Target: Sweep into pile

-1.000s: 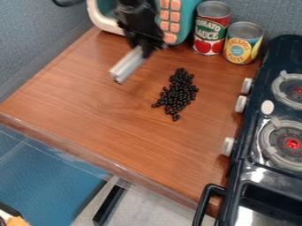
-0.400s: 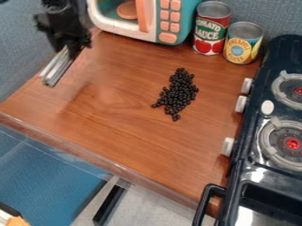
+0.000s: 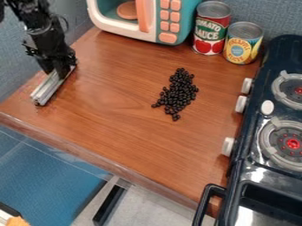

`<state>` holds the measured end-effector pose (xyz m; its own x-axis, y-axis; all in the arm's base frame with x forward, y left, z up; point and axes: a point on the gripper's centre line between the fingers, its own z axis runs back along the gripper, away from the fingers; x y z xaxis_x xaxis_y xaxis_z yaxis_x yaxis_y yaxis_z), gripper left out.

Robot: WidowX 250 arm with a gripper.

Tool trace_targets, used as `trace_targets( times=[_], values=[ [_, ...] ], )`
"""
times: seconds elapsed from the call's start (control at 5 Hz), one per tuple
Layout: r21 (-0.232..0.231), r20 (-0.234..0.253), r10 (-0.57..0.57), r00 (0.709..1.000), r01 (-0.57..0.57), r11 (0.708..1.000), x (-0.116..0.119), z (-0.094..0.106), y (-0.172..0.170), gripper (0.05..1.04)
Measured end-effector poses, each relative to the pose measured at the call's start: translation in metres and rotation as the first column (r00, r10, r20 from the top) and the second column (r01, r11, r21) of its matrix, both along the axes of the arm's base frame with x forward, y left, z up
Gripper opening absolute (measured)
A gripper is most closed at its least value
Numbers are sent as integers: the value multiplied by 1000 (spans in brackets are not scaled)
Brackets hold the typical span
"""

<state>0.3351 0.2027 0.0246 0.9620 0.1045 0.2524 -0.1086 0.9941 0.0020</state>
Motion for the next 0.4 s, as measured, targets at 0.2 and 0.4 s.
trace_targets(
  times=[0.2,0.4],
  values=[
    [-99,-30,-29,999,26,995,0,5,-14,739],
    [-139,17,-37,999,39,989,-7,49,-20,989]
  ],
)
